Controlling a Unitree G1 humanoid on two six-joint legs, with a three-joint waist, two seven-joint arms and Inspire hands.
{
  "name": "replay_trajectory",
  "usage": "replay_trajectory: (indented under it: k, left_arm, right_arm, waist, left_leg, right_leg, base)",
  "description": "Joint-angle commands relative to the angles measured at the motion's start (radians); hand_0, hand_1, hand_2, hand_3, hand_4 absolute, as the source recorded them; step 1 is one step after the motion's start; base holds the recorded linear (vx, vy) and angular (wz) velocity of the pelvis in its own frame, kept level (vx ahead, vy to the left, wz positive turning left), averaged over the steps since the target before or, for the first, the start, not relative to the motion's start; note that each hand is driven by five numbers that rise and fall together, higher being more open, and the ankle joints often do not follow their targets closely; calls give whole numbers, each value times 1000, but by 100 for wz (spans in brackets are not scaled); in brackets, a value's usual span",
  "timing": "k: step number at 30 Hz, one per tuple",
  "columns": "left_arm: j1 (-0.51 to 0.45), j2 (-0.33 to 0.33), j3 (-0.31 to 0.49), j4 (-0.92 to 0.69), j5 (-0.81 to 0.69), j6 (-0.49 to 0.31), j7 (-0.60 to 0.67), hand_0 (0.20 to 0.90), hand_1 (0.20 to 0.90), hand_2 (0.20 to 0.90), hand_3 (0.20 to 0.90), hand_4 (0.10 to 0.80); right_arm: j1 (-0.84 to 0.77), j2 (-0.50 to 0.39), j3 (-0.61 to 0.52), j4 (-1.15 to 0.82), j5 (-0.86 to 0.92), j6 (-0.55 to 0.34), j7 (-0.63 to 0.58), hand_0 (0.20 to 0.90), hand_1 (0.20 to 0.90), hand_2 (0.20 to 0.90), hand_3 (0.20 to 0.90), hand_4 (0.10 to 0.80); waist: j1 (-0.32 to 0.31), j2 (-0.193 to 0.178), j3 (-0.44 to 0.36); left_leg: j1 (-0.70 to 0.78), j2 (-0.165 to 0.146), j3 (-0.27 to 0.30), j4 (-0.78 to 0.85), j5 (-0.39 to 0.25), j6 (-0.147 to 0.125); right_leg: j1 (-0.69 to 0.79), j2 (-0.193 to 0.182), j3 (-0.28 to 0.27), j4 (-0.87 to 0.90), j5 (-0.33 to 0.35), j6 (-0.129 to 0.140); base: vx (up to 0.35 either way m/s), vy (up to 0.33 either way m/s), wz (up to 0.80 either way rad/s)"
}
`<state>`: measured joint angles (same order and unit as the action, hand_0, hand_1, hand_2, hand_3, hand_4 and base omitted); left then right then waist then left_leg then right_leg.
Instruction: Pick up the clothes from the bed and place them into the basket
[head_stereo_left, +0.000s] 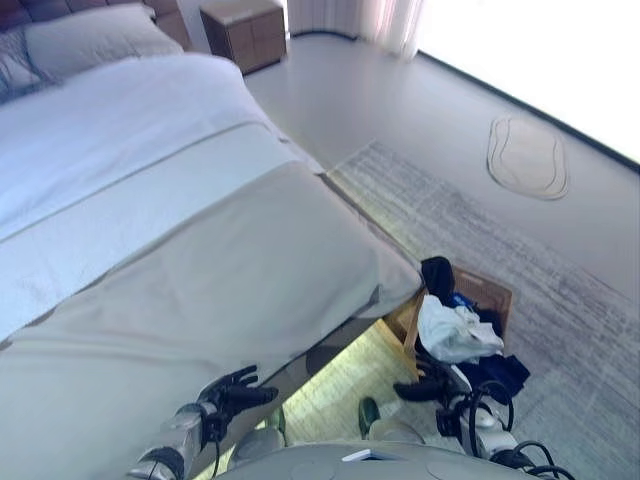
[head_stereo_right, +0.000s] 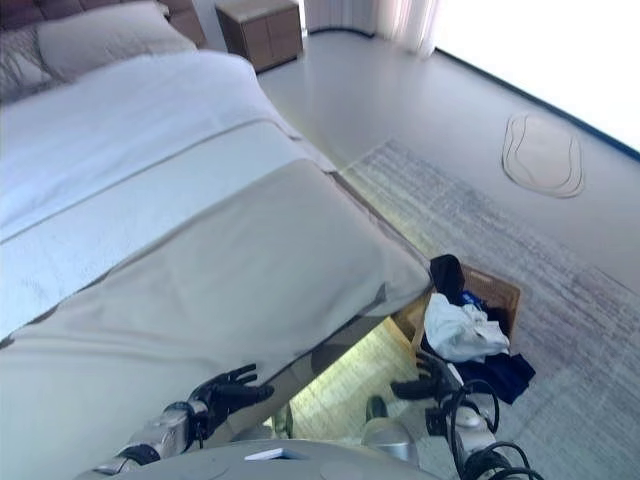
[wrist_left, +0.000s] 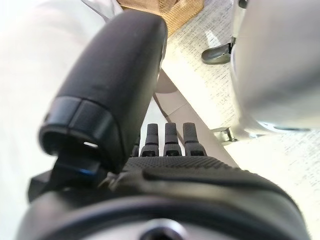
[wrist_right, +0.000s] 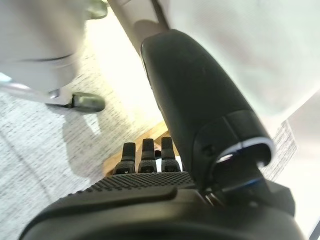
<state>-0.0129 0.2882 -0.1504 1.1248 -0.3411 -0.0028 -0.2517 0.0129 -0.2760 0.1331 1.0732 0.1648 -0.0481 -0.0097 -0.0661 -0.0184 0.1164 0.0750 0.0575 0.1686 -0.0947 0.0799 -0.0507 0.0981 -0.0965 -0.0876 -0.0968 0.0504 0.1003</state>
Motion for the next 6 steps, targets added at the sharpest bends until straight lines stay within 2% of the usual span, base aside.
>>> replay_trajectory:
  k: [1,6]
  left_arm:
    - [-31,11,28,66,34,-36,-36,900,900,900,900,800]
    - [-28,12,30,87,59,-30,-44,900,900,900,900,800]
  right_arm:
    - [-48,-55,-12,43,-27,-44,22,900,900,900,900,800]
    - [-45,-37,-17,98,-27,-23,74,900,900,900,900,800]
  waist:
    - [34,11,-28]
    - [41,10,-37]
  left_leg:
    - [71,-63,-24,7,-145,49]
    - [76,-67,-30,7,-150,54]
  right_leg:
    - [3,58,-70,49,-71,-35]
    - [11,58,-78,57,-76,-33]
  base:
    - [-12,64,2]
    - [0,36,4]
